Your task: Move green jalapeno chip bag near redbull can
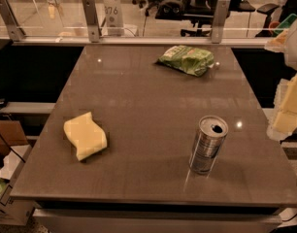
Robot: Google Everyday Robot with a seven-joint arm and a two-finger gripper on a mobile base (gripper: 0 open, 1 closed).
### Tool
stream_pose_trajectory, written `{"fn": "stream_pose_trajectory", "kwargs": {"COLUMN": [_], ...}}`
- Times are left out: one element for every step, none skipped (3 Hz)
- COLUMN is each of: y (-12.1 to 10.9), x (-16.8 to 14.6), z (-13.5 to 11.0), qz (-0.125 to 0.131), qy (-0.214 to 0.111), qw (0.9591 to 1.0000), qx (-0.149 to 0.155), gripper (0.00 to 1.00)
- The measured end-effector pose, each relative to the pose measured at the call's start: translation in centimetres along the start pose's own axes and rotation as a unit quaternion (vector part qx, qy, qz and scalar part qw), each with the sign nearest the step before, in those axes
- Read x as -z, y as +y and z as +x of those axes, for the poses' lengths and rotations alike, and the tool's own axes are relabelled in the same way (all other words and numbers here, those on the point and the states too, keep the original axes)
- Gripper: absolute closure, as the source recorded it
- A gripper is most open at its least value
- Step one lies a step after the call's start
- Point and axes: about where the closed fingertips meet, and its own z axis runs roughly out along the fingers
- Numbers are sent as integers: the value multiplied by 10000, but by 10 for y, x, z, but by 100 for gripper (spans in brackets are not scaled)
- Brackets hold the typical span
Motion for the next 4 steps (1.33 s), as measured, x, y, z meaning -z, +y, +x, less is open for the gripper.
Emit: {"fn": "stream_pose_trajectory", "kwargs": {"y": [-6,-27,-59,-94], "x": [-1,-7,-17,-29], "z": [-3,-9,-16,-25], "qz": [62,186,259,313], "qy": [-38,-127,-258,-435], "qw": [10000,9997,9993,9985], "qx": [-15,-44,-100,-107], "gripper": [0,0,0,0]}}
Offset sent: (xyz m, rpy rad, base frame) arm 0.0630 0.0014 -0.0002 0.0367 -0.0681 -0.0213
